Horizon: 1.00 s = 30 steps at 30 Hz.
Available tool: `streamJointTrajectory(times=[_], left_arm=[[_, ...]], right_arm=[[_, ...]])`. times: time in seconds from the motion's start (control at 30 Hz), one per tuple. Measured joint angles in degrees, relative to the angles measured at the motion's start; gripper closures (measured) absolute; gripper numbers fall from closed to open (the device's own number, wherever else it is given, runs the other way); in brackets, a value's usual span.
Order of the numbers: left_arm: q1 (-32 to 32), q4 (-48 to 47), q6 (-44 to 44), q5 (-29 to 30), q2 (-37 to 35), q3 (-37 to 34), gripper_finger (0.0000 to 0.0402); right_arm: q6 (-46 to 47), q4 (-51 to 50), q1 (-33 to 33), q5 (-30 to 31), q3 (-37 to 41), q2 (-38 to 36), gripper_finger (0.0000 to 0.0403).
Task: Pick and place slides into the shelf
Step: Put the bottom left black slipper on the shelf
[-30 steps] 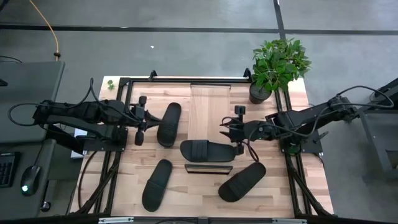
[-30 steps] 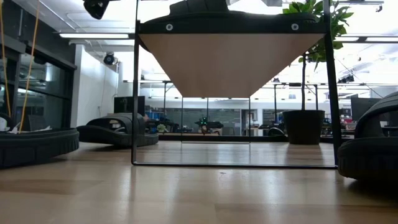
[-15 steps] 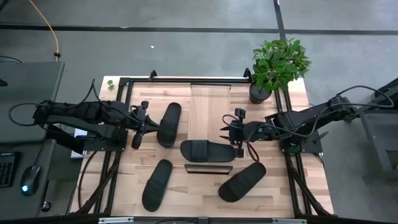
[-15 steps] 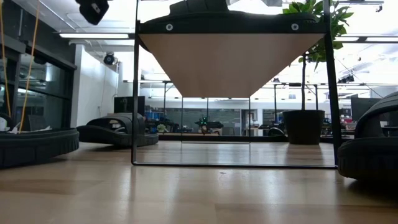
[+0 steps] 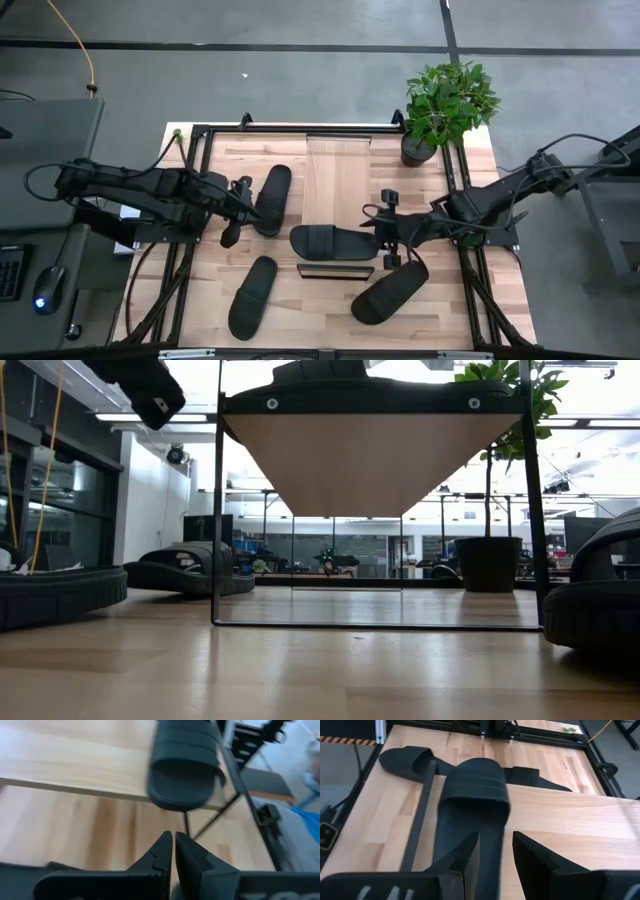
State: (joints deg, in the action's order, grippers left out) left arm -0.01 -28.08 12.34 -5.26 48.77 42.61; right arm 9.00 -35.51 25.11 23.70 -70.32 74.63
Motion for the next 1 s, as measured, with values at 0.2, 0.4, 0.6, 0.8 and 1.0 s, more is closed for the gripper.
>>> streamJointTrajectory(times=[0.2,0.4,0.6,0.8,1.0], left_arm=[[0.0,-1.4,-0.1,-7.7,1.5,0.0,0.0389],[0.0,-4.8,0.6,-15.1,1.5,0.0,0.0389],[0.0,-11.3,3.0,-17.5,3.0,0.0,0.0389],[0.0,-12.4,5.7,-24.2,6.9,0.1,0.0389],[-2.8,-12.1,10.4,-28.8,12.4,0.1,0.0389]], right_arm=[[1.3,-0.7,2.6,0.4,0.0,0.0,0.0294],[1.5,-0.7,3.8,2.5,0.0,0.0,0.0294],[1.6,-0.7,3.9,2.7,0.0,0.0,0.0294],[1.5,-0.6,3.9,3.2,0.0,0.0,0.0294],[1.5,-0.7,3.9,3.2,0.0,0.0,0.0294]])
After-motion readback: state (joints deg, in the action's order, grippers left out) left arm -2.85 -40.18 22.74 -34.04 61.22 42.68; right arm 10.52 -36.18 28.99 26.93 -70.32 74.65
